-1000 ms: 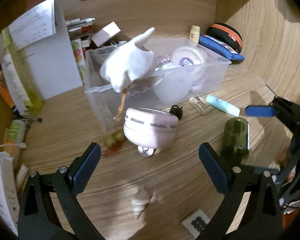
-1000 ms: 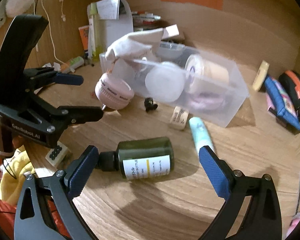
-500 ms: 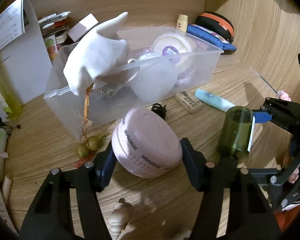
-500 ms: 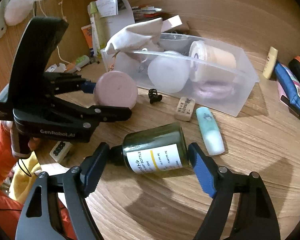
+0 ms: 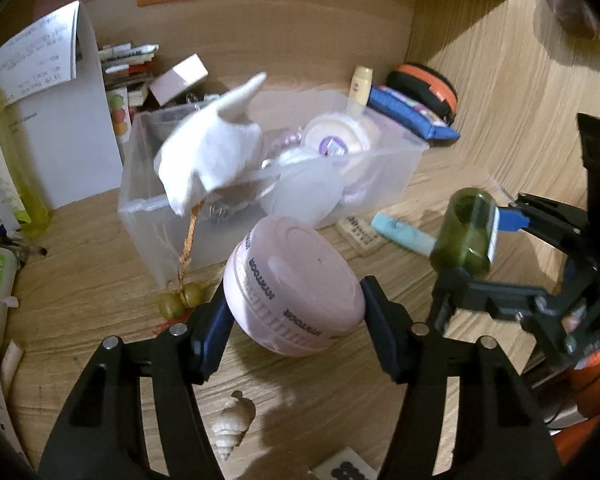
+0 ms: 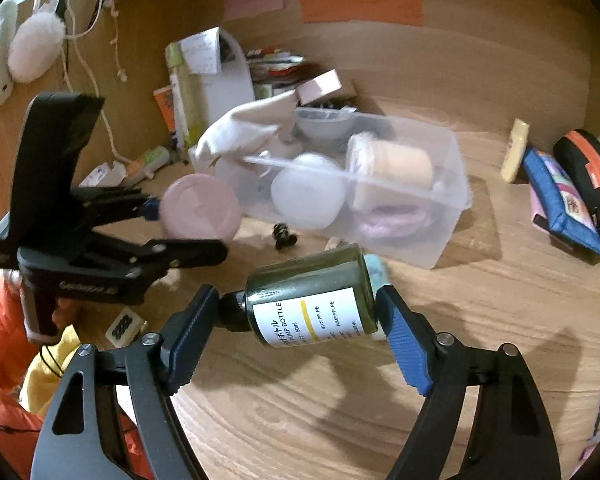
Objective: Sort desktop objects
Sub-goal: 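Grasp the pink round container with the left tool while the right tool grasps the green bottle, then carry the pink container and green bottle into the clear box and release both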
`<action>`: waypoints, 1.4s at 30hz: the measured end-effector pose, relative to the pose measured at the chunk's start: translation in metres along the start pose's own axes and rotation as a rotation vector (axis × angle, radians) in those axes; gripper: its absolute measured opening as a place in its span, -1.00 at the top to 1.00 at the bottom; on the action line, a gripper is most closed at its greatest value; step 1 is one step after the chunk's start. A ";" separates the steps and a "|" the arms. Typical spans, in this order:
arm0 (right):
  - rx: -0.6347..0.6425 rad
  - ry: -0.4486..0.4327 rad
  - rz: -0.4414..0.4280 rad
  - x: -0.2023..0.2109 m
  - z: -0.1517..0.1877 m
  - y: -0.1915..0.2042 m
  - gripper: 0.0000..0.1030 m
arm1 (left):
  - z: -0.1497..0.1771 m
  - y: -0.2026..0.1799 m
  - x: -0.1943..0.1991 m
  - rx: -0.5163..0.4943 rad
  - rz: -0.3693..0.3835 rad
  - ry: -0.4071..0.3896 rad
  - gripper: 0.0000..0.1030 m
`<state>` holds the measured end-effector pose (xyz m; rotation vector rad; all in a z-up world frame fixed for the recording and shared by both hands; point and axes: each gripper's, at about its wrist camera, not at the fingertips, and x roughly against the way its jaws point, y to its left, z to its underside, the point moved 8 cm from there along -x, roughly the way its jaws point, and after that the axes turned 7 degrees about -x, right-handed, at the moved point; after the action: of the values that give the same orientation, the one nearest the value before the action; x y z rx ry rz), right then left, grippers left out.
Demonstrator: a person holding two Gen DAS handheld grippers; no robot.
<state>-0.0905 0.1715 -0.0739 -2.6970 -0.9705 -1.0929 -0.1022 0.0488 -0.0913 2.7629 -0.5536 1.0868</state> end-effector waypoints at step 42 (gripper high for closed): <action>0.088 -0.028 0.082 -0.081 -0.132 -0.020 -0.51 | -0.113 0.106 -0.032 0.139 -0.083 -0.062 -0.19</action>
<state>-0.2259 0.1066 -0.0311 -2.6626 -0.8816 -0.9774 -0.2358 -0.0128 -0.0321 2.9186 -0.3793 1.0633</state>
